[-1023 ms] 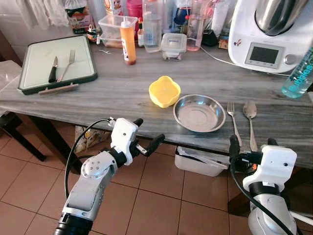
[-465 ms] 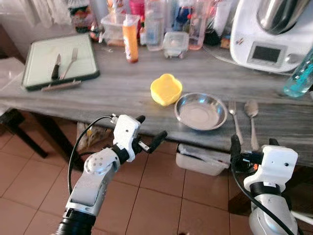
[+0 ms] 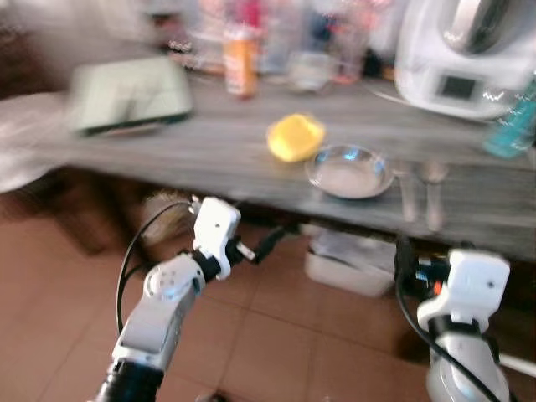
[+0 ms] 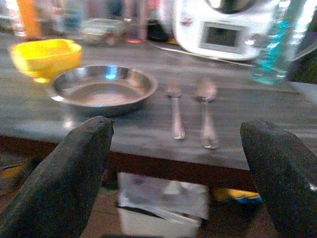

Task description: Setting the table

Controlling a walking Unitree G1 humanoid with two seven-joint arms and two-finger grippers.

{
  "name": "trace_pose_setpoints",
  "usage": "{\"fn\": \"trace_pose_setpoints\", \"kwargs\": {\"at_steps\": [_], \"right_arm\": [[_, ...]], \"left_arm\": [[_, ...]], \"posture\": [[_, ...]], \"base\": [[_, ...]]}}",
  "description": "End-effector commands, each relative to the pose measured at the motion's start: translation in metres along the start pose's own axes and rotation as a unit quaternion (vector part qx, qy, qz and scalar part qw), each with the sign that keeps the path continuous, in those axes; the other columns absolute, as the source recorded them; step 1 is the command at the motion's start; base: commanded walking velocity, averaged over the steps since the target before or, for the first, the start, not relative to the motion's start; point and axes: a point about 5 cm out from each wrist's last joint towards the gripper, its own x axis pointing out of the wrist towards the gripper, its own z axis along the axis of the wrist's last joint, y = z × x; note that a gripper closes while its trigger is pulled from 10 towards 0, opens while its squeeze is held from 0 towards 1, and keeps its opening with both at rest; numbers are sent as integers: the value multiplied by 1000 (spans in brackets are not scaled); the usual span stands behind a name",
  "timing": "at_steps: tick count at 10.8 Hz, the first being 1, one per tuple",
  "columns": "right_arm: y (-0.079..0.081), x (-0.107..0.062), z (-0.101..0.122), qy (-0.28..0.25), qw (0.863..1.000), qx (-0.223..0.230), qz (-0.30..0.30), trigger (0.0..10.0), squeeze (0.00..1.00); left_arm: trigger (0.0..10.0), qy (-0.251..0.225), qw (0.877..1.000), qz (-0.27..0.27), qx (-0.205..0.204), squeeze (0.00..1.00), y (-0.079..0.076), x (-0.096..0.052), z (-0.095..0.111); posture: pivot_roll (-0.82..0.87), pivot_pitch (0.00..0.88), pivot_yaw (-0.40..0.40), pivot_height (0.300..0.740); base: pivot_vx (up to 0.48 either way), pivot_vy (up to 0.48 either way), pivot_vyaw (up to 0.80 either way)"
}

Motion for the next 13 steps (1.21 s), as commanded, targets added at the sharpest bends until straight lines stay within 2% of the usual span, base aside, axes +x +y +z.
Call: {"fn": "trace_pose_setpoints", "kwargs": {"at_steps": [1, 4, 11, 13], "right_arm": [[-3, -2, -3, 7, 1000, -3, -7, 10000, 0], [-12, 1, -1, 3, 1000, -4, -22, 10000, 0], [-8, 2, -3, 7, 1000, 3, -18, 10000, 0], [-8, 2, -3, 6, 1000, 5, -19, 10000, 0]], "left_arm": [[10000, 1, 1000, -6, 8, 0, -1, 2, 1], [10000, 2, 1000, -9, 7, 0, -2, 2, 0], [10000, 4, 1000, -15, 10, 0, -3, 3, -1], [10000, 4, 1000, -16, 10, 0, -3, 3, -1]], "posture": [[-38, 89, 23, 740], [-40, 88, 25, 740], [-34, 89, 30, 740], [-34, 89, 31, 740]], "base": [[-326, 0, 0], [-326, 0, 0], [-328, 0, 0], [-326, 0, -509]]}}
